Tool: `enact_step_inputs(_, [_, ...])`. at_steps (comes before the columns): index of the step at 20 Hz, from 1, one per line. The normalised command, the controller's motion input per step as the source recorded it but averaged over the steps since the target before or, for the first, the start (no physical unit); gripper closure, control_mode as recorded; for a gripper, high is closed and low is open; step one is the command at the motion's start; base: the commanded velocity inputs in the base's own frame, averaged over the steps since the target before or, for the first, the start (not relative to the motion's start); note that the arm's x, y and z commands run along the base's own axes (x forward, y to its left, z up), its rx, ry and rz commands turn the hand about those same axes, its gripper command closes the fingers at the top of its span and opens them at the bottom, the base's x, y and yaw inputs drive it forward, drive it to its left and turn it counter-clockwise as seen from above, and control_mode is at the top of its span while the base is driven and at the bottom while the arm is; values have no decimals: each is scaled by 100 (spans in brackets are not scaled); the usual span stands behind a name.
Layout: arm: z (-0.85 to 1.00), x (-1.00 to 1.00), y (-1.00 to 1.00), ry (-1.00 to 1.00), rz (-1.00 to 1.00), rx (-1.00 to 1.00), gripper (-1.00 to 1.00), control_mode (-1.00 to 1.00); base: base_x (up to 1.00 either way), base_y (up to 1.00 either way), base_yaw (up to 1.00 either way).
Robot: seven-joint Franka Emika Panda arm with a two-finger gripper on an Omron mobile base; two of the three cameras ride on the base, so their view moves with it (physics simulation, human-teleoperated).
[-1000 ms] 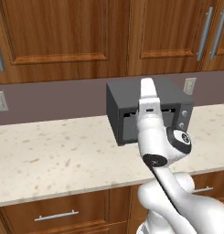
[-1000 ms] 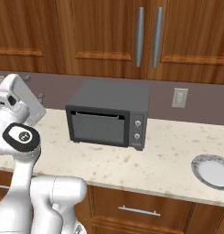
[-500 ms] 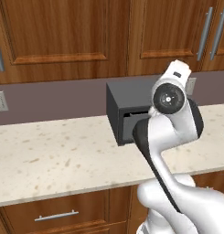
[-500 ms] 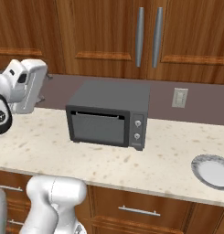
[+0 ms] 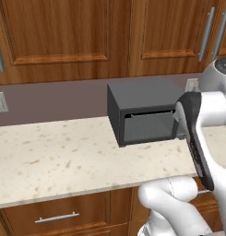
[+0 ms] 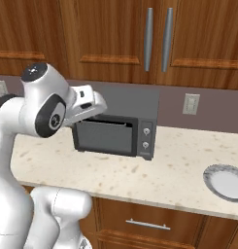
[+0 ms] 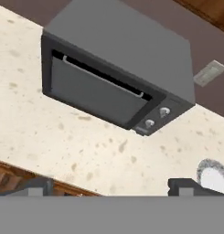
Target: Pick up the bagel from the plate, place it on the toaster oven rack, close the door, and set the timer.
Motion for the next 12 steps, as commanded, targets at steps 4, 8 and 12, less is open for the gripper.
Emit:
enact_step_inputs(4, [-97, 35, -89, 12, -6, 45, -100, -100, 0, 0, 0])
enact_step_inputs(8, [-73, 39, -67, 1, -11, 30, -100, -100, 0, 0, 0])
enact_step_inputs(12, [-33, 71, -37, 3, -22, 3, -100, -100, 0, 0, 0])
